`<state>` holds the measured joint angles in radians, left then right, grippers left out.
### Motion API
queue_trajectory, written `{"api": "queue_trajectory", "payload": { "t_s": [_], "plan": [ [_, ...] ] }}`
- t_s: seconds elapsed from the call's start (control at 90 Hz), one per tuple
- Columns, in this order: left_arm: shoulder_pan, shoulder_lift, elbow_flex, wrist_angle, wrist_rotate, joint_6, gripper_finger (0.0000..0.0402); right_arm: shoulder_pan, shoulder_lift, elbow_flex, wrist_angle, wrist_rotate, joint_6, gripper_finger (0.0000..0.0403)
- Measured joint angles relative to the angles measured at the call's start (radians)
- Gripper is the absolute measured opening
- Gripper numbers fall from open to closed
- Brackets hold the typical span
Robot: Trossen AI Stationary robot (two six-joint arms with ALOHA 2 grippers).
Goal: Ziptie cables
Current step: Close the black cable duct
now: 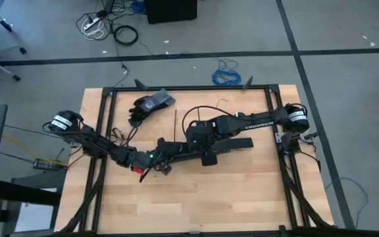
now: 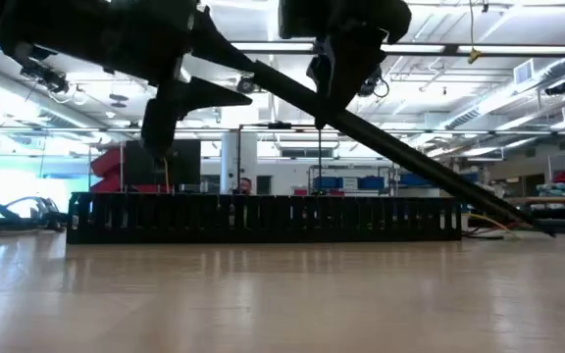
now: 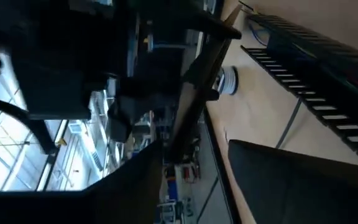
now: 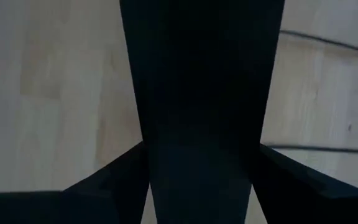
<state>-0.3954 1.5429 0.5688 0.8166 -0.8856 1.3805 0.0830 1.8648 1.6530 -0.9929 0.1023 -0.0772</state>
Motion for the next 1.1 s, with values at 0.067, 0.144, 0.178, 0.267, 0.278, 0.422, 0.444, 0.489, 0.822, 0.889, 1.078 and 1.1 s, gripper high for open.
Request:
{"api": "queue_trajectory", "payload": {
  "t_s": [0.067,0.144,0.178,0.267,0.278,0.422,0.444,0.489,0.822,0.889,1.078,1.1],
  "plan": [
    [-0.016,0.0,-0.001,-0.002,-0.057,0.0,0.0187,-0.003,-0.001,-0.011,0.0,0.0,0.0,0.0238],
    [-0.029,0.0,-0.001,-0.006,-0.138,0.001,0.0188,-0.003,-0.001,-0.031,-0.008,0.001,-0.003,0.0239],
    [-0.034,-0.006,-0.004,-0.01,-0.171,-0.001,0.0188,-0.003,-0.001,-0.041,-0.007,0.0,-0.004,0.0239],
    [-0.043,-0.055,-0.038,-0.01,-0.212,-0.045,0.0188,-0.003,-0.001,-0.074,-0.004,-0.001,-0.011,0.0239],
    [-0.043,-0.063,-0.044,-0.009,-0.212,-0.055,0.0188,-0.003,-0.001,-0.077,-0.004,-0.001,-0.011,0.0239],
    [-0.043,-0.23,-0.145,-0.01,-0.192,-0.229,0.0188,-0.008,-0.001,-0.113,0.0,-0.001,-0.012,0.0239],
    [-0.043,-0.259,-0.158,-0.006,-0.174,-0.265,0.0188,-0.009,-0.001,-0.119,0.0,-0.001,-0.012,0.0239],
    [-0.043,-0.32,-0.185,-0.005,-0.118,-0.34,0.0188,-0.013,-0.001,-0.128,-0.003,-0.001,-0.012,0.0239],
    [0.179,-0.501,-0.219,-0.184,0.617,-0.91,0.0186,-0.044,-0.001,-0.192,-0.003,-0.054,-0.007,0.0239],
    [0.226,-0.459,-0.216,-0.169,0.729,-0.963,0.0186,-0.047,-0.001,-0.201,0.003,-0.056,-0.006,0.024],
    [0.278,-0.309,-0.182,-0.093,0.897,-1.02,0.0186,-0.062,-0.001,-0.237,0.006,-0.097,-0.005,0.024],
    [0.279,-0.29,-0.172,-0.09,0.907,-1.02,0.0186,-0.063,-0.001,-0.24,0.006,-0.098,-0.005,0.024]
  ]
}}
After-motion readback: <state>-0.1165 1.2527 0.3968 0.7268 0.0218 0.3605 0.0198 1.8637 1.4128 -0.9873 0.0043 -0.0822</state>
